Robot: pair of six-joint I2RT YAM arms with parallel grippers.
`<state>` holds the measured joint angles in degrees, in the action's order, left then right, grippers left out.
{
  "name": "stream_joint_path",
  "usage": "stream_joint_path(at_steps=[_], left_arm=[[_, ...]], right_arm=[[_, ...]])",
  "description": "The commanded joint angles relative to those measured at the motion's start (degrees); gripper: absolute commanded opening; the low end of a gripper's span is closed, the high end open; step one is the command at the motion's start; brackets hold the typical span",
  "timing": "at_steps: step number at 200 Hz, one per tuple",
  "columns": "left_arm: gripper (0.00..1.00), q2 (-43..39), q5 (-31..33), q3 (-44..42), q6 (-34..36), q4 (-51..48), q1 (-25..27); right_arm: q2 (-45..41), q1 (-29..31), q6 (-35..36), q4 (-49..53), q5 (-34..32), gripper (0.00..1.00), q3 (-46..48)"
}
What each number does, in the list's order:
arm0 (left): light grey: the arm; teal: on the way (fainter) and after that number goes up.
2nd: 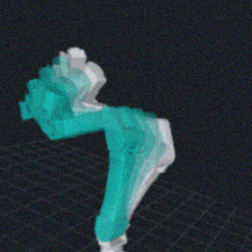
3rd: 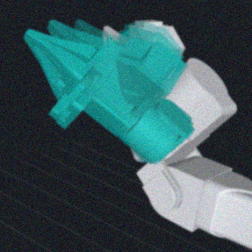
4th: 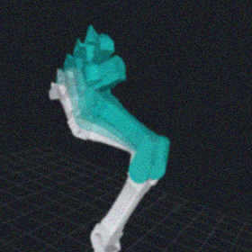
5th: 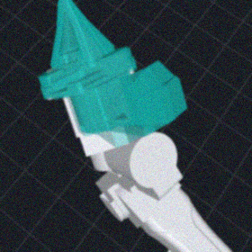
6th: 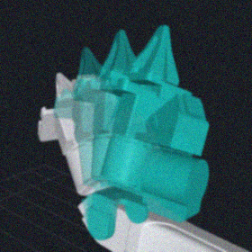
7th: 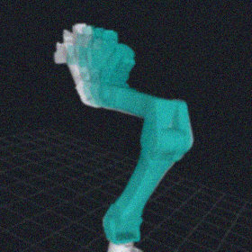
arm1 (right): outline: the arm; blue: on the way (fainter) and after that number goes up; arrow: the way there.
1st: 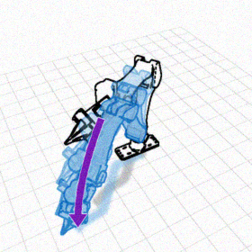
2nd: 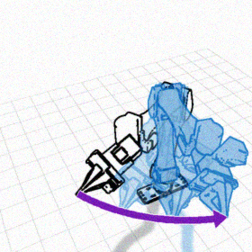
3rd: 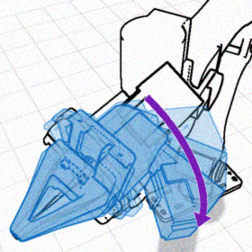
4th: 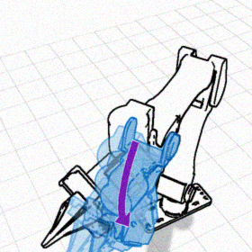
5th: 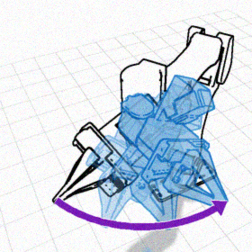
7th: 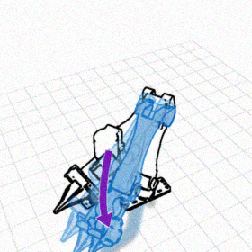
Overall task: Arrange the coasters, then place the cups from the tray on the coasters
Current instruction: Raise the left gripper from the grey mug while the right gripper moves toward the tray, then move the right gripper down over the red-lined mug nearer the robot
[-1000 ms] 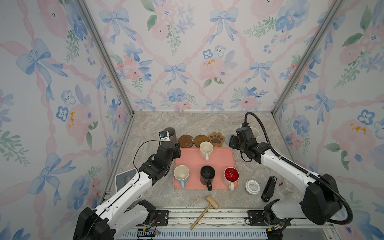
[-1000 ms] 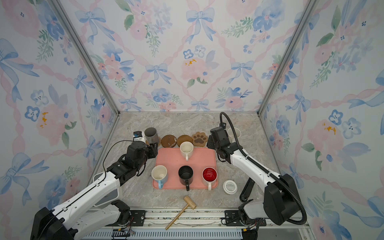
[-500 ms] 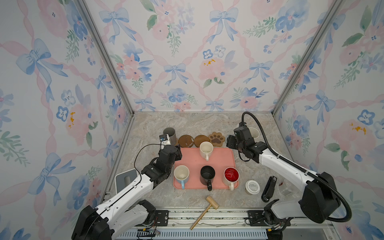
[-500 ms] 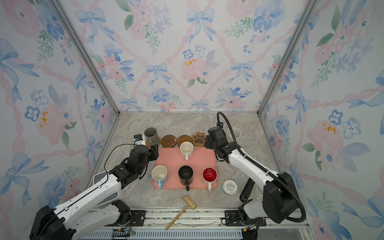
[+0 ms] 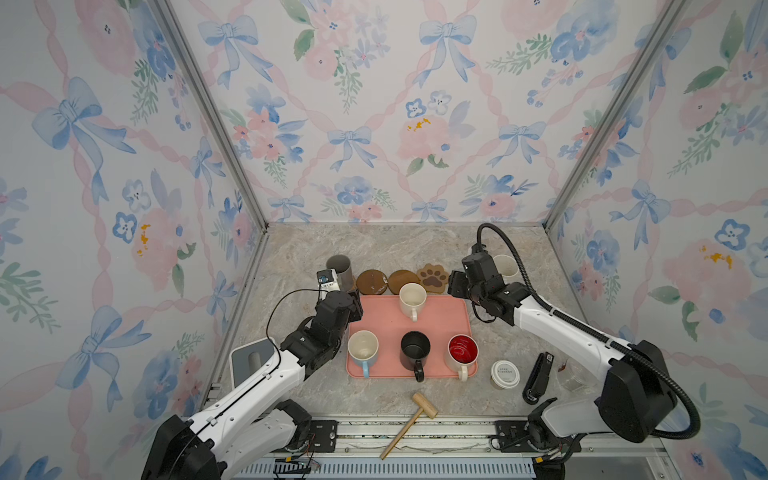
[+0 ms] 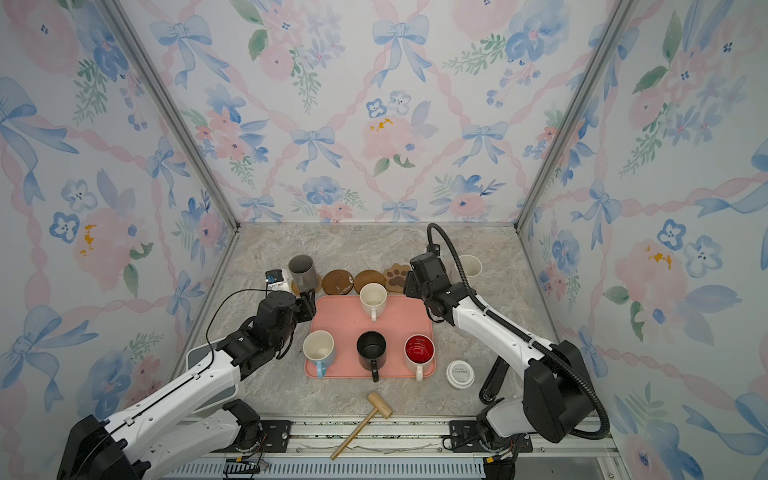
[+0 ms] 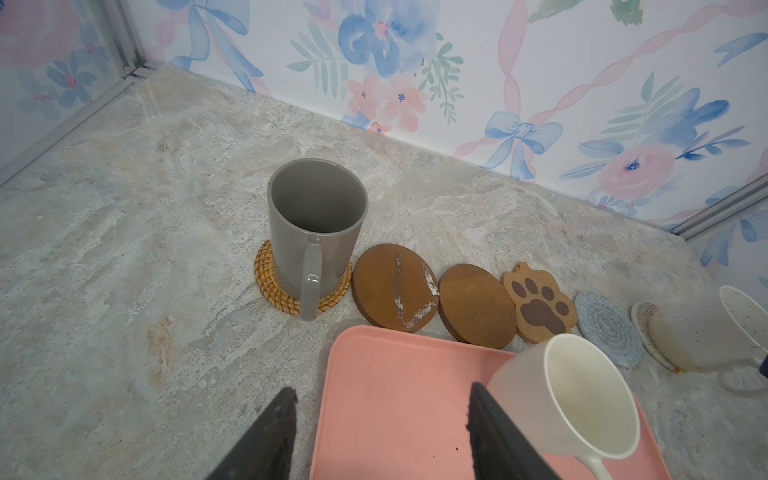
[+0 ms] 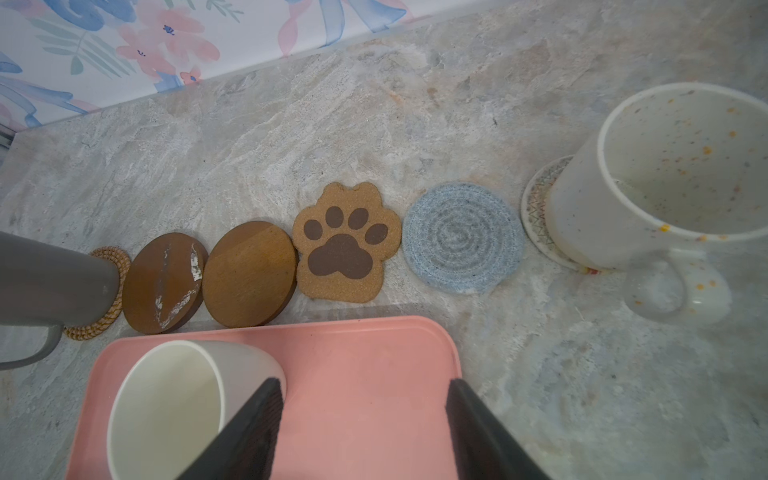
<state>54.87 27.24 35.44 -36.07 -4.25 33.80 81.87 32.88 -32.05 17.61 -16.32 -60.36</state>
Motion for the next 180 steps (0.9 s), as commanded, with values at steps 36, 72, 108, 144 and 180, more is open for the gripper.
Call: stream_joint_path(at_steps=[36,72,108,144,180], left_arm=[[0.63,-3.3,3.5,-2.7,1.5,1.4,0.4],[0.64,-4.4,4.9,-4.1,1.7,2.5,0.4],[0.63,-4.5,3.8,-4.9,2.0,5.5,0.4],[0.63,-3.9,2.6,-5.7,2.8,8.5,0.4],[0.63,-3.9,2.2,-5.6,3.1,8.5,0.4]], right_arm=[[-6.6,9.4,3.7,15.6,-7.2,0.66,-3.6],[-13.3,16.6,0.7,29.2,-11.7,0.64,-3.8],[-18.7,20.7,-7.3,37.9,-12.4,0.58,-2.0],[-18.6,23.7,-11.7,41.2,-10.7,0.57,-1.1],[-14.9,27.1,-13.5,43.9,-5.8,0.55,-2.2]])
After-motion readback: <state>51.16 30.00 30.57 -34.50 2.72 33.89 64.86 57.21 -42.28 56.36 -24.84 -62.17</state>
